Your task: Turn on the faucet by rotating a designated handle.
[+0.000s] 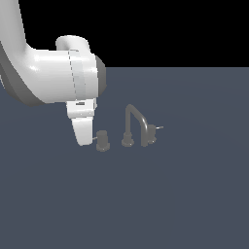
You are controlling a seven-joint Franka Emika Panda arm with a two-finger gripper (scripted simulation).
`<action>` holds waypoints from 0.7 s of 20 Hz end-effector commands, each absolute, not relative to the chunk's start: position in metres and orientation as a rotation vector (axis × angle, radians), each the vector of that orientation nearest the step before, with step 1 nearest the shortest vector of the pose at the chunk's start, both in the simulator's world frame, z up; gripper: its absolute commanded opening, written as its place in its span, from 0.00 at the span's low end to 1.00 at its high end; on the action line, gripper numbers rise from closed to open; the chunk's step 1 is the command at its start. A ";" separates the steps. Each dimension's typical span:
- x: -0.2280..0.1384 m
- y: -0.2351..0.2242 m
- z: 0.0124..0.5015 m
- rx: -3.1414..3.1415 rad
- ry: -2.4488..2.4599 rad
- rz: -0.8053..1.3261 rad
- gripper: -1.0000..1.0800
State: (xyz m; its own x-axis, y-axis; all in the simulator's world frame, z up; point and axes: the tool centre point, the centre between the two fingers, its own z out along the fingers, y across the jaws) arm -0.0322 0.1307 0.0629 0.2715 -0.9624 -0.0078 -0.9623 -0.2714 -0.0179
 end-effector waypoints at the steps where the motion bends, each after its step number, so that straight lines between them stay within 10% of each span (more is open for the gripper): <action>1: -0.044 0.114 0.063 -2.486 1.918 -0.003 0.00; 14: -0.062 0.082 0.063 -2.492 1.910 0.001 0.00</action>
